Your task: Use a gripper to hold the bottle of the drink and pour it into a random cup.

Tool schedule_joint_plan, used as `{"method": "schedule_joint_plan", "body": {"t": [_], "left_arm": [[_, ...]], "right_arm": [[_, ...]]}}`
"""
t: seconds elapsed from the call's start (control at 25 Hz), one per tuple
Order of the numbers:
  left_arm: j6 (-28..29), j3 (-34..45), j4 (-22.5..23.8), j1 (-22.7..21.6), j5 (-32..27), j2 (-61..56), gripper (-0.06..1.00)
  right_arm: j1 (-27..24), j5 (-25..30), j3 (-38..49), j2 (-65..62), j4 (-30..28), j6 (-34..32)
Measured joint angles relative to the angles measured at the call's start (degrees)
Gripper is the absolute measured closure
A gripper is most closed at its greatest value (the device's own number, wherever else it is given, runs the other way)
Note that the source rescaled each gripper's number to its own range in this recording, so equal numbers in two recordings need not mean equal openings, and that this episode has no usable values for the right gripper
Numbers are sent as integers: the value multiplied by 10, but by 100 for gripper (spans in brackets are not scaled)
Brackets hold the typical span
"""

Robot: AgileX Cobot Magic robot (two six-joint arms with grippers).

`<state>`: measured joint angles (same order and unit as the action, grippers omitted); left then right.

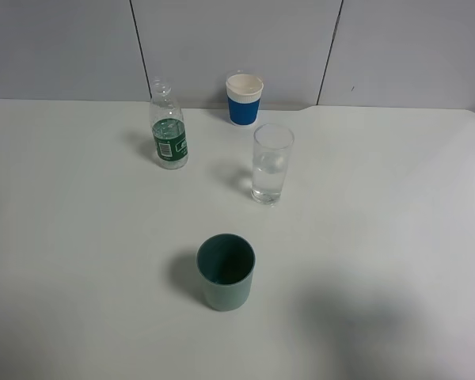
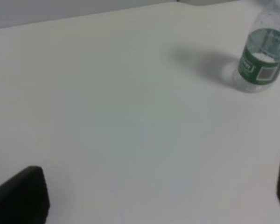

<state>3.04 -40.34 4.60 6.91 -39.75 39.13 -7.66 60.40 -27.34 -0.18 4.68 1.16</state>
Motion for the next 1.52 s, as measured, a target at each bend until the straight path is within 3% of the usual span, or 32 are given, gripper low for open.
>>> {"method": "schedule_joint_plan", "body": {"t": [0.28,0.64,0.76,1.0,1.2,1.52], "left_arm": [[27,-59,-1,0,-105,-40,-6],[66,-61,1,-1,-207,-120,-6],[67,-61,2,-24,-229,-146,-6],[37,-61,-1,-100,-251,-184,-6],[25,-36,-29,-107,-250,-233,-6],[25,27,-32,-107,-241,-302,-6]], "right_arm": [[0,0,0,0,0,0],[0,0,0,0,0,0],[0,0,0,0,0,0],[0,0,0,0,0,0],[0,0,0,0,0,0],[0,0,0,0,0,0]]}}
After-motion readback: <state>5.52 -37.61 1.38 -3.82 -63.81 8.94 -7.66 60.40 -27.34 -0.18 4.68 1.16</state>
